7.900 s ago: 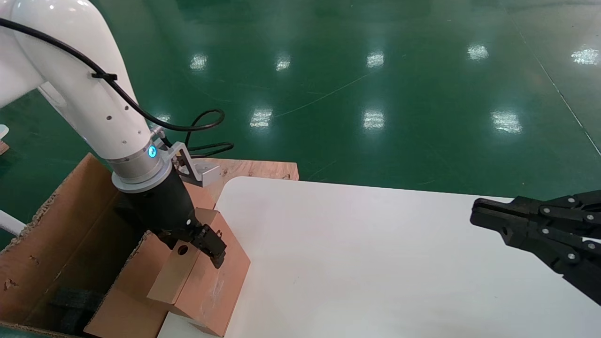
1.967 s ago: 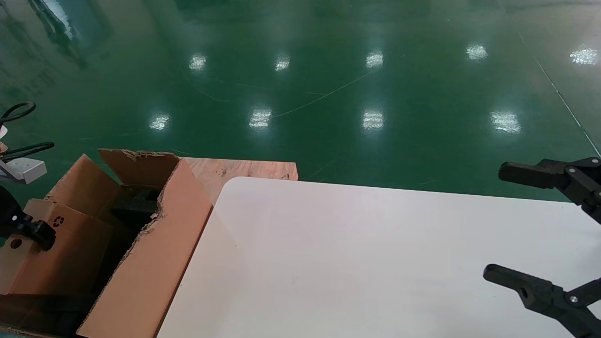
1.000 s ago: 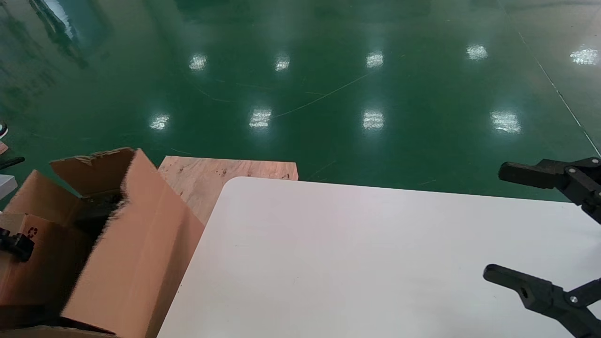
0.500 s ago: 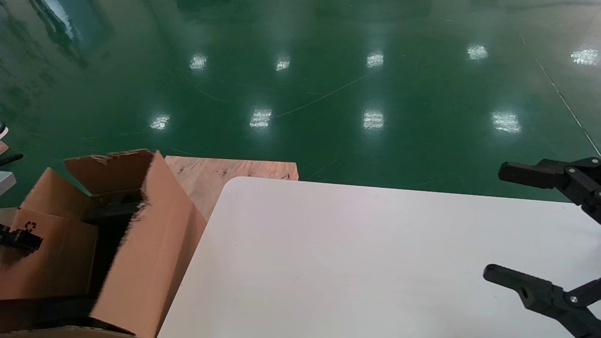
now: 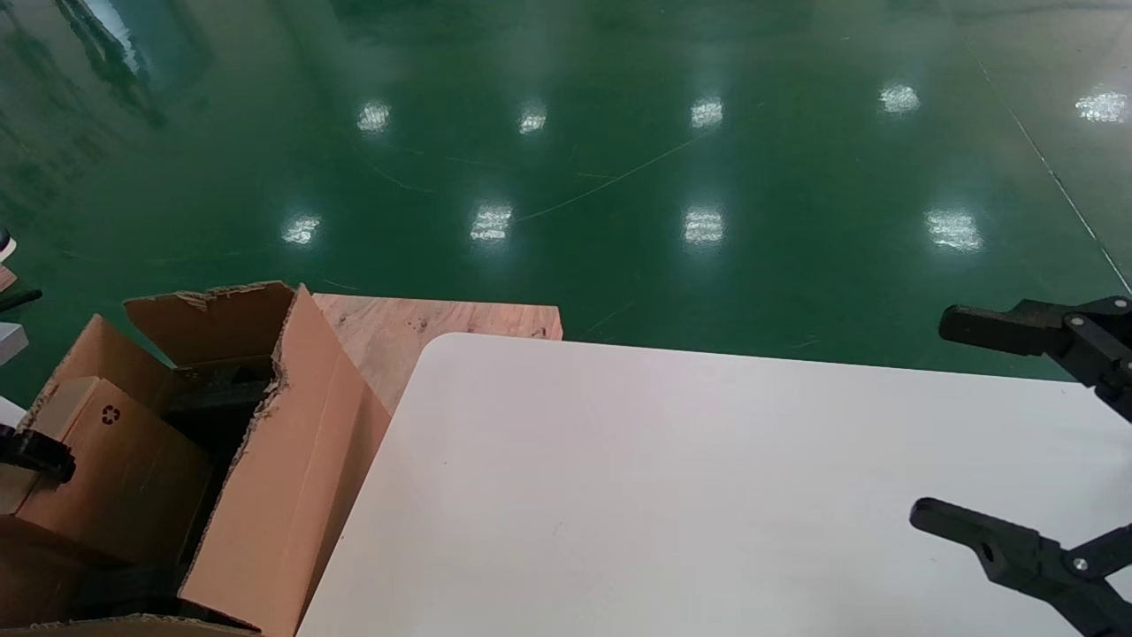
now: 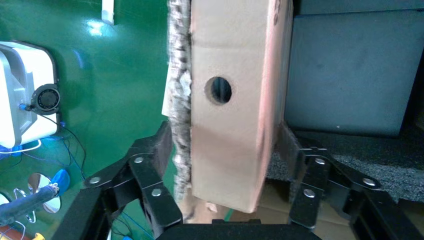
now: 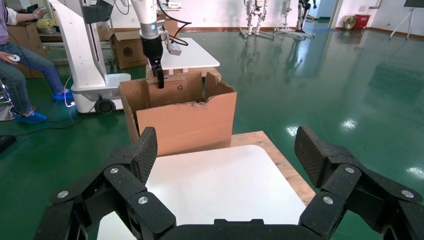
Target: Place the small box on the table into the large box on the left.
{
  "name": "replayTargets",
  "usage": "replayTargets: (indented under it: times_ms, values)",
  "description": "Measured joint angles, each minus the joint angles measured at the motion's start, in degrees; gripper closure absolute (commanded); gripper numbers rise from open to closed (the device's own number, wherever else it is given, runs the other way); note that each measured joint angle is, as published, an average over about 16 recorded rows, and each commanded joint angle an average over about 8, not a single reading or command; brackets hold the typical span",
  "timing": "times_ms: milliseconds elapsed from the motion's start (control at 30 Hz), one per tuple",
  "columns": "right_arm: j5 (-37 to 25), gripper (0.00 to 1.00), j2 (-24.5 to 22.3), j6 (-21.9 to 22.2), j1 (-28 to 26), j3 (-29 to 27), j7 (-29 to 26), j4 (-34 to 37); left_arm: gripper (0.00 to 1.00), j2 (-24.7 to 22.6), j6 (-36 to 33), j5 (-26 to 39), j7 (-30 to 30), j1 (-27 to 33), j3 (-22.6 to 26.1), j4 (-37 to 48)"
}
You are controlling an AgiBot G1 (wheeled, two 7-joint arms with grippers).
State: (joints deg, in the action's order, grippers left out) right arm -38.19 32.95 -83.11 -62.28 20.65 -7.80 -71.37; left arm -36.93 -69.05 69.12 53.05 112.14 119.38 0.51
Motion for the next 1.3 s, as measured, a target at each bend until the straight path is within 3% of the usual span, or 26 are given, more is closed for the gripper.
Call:
replayTargets:
  times_ms: [433,800,1300]
  values:
    - [0.0,0.00,0.0,0.0,0.0,0.0,0.0,0.0,0.00,-1.4,0.6,0.3,-0.9,1.4,0.2,-0.3]
    - [0.0,0.00,0.0,0.0,0.0,0.0,0.0,0.0,0.00,-7.2,1.1,-0.1,-3.1,6.6,-0.1,-3.4]
    - [0.0,0.00,0.0,0.0,0.0,0.0,0.0,0.0,0.00,-14.8,-3.8,-3.3,-1.7,17.4,-2.6,-21.5]
